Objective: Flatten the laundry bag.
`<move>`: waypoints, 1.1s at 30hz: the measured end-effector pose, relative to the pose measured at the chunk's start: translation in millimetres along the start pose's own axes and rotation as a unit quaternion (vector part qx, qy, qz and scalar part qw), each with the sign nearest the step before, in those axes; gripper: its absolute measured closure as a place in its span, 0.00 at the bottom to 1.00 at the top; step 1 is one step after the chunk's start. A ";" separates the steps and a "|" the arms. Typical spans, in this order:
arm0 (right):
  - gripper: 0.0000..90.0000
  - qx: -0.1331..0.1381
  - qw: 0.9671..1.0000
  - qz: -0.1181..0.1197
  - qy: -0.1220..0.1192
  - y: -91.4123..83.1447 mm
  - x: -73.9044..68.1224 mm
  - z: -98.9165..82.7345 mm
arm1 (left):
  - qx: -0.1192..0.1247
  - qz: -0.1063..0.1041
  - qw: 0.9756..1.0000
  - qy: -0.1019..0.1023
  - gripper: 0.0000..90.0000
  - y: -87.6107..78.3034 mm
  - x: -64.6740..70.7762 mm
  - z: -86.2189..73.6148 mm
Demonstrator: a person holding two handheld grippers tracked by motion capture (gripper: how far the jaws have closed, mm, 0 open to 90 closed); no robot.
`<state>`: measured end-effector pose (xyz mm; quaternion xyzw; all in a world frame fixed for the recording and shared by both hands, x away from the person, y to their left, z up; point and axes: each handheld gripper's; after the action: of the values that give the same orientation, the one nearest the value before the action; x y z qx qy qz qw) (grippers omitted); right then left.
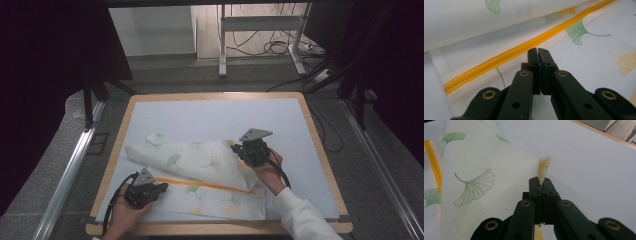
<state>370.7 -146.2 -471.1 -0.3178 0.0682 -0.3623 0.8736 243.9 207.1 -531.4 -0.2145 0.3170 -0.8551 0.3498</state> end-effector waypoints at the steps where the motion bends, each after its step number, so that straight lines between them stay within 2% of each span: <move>1: 0.98 0.000 1.000 0.000 0.000 0.0 0.0 0.0 | 0.000 0.000 1.000 0.000 1.00 0.0 0.0 0.0; 10: 0.98 0.006 1.000 -0.019 0.015 -3.4 14.4 -3.3 | -0.027 -0.005 1.000 0.007 1.00 7.0 -0.1 -1.6; 30: 0.98 0.007 0.998 -0.050 0.037 -7.2 36.4 -11.8 | -0.026 -0.006 1.000 0.005 1.00 8.7 -0.6 -2.6; 33: 0.98 0.008 0.997 -0.059 0.045 -8.1 43.5 -14.9 | -0.026 -0.007 1.000 0.005 1.00 8.7 -0.8 -2.6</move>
<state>392.4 -187.5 -473.0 -0.2977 0.0859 -0.4281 0.8490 246.9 203.9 -539.4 -0.2215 0.3392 -0.8500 0.3369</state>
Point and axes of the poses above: each handheld gripper's, and its own axes: y roughly forward along the jaws, z roughly out of its top, x roughly to its right, and after that the axes turned 4 degrees about -z, right-handed
